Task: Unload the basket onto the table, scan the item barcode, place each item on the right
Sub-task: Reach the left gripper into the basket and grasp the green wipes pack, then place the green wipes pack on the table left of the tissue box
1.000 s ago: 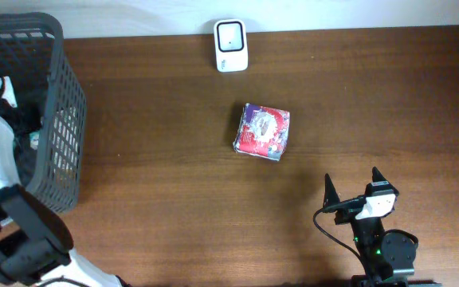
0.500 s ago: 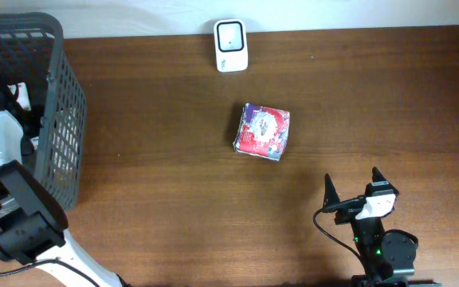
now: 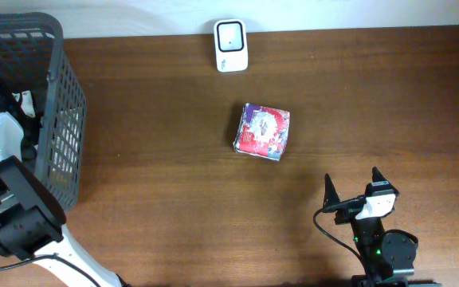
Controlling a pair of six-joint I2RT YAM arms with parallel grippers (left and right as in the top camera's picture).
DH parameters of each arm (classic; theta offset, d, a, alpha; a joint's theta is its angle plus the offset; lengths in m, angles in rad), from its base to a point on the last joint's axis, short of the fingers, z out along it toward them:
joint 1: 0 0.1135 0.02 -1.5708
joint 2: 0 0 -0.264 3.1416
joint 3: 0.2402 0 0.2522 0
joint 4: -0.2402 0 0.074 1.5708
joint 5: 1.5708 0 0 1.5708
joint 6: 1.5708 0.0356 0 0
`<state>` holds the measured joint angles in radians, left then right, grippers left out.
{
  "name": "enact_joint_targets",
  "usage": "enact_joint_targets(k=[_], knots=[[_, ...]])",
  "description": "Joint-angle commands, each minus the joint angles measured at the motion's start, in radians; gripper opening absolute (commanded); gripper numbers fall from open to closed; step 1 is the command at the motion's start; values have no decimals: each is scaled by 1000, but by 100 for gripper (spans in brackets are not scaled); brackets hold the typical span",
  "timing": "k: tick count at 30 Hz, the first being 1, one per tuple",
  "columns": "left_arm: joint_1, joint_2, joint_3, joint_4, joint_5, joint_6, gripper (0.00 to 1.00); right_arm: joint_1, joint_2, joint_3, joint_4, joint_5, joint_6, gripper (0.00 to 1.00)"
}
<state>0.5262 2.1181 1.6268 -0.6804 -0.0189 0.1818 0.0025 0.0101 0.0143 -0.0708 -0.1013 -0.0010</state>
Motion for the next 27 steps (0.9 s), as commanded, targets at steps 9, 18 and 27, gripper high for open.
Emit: enact_joint_targets(k=[9,18,27], knots=[[8,-52,64,-55,-6,-57,0,-3,-6,-9,-1,8,-2,99],[7,-515,209,-31,80,-425,0,-3,-6,-9,-1,8,-2,99],[-228,-596,206,7,650,-613,0,-3,-6,-9,-1,8,-2,99]])
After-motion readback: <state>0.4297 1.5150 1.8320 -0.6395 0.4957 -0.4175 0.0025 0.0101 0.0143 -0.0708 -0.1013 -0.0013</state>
